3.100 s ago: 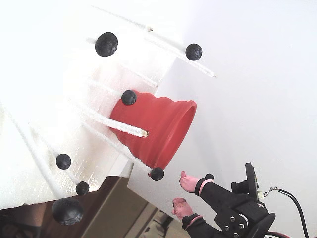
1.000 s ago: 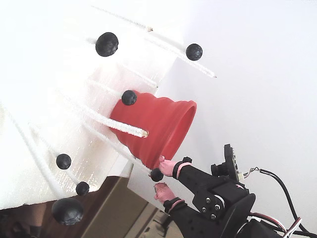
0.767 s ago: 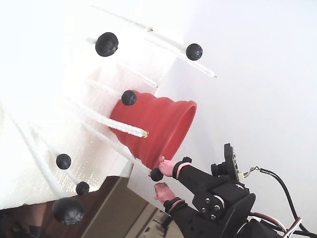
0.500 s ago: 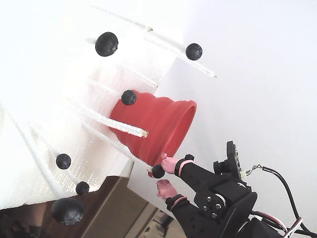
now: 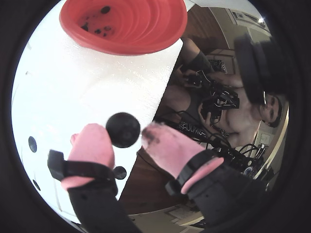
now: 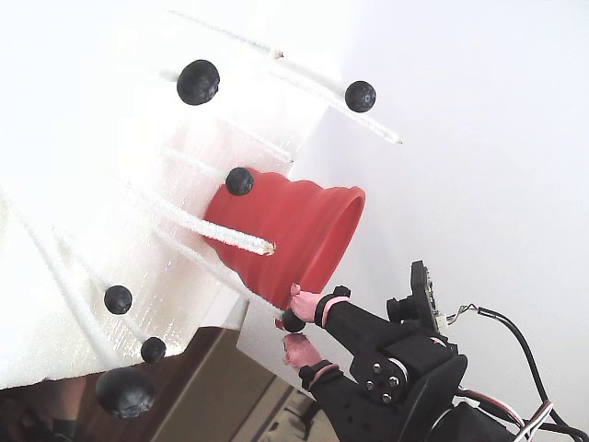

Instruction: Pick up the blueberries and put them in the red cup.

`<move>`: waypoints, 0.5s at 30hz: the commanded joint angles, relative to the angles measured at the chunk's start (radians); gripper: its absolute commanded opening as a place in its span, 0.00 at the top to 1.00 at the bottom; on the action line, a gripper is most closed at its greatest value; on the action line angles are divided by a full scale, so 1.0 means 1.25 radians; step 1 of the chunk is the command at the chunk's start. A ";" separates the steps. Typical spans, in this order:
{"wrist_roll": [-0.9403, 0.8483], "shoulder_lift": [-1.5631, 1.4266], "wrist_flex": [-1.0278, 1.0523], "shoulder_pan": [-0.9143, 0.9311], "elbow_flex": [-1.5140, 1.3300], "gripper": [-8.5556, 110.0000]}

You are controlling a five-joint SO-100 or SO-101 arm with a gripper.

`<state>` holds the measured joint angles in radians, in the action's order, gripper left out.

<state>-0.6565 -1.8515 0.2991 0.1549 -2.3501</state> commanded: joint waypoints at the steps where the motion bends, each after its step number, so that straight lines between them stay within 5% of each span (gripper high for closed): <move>1: -0.005 -0.006 -0.004 0.042 0.023 0.80; 15: -0.011 0.004 -0.020 0.044 0.007 0.80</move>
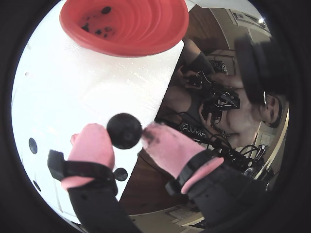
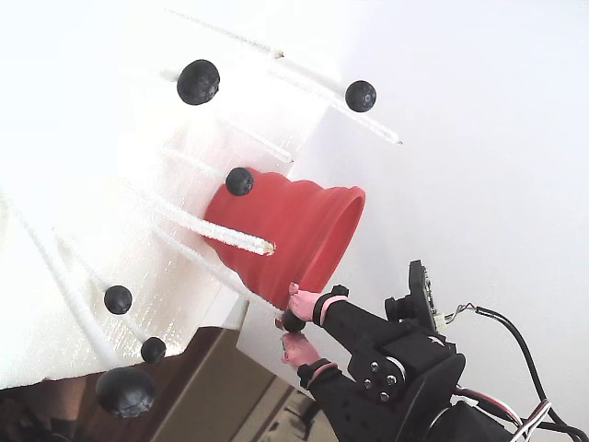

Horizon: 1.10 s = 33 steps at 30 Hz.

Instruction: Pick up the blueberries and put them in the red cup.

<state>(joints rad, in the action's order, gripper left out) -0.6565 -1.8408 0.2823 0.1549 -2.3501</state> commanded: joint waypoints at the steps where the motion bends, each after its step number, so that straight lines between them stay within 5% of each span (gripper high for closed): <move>1: -0.011 -0.002 -0.006 0.044 0.007 0.80; 33: -0.032 -0.006 -0.017 0.049 -0.004 0.84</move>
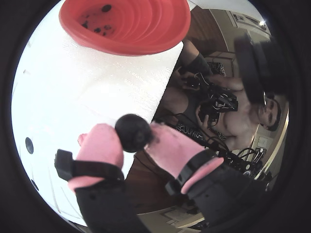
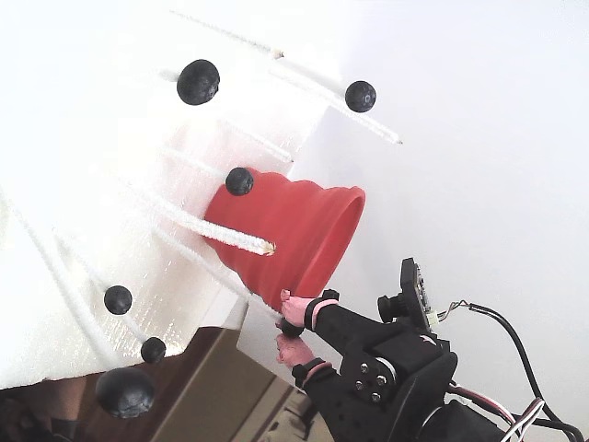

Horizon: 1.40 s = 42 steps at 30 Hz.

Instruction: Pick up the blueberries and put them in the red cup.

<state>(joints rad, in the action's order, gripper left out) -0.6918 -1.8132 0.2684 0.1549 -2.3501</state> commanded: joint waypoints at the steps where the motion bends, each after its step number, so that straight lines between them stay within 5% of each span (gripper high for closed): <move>1: -0.005 -0.031 -0.006 0.049 -0.004 0.84; 42: -0.071 -0.124 0.036 0.135 0.054 0.85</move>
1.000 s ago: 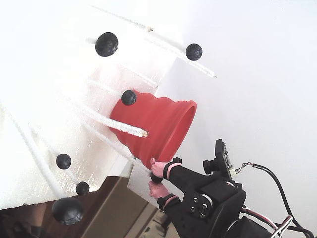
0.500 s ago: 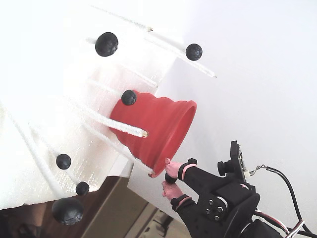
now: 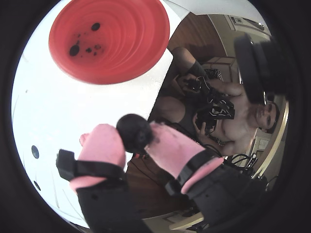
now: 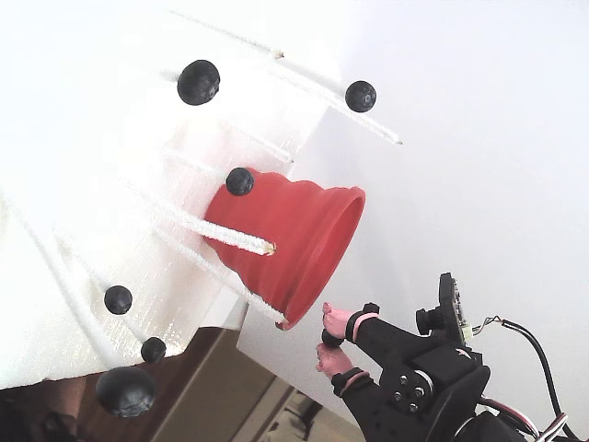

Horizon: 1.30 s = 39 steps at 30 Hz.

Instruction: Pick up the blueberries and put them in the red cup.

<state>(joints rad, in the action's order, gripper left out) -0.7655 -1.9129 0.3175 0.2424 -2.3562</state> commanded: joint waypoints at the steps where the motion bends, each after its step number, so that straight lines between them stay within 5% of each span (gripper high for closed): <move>1: -0.013 -0.040 -0.005 0.069 0.063 0.85; 39: -0.022 0.209 -0.118 0.158 0.258 0.84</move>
<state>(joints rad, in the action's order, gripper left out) -0.8069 -1.6444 0.1887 0.3543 -2.1016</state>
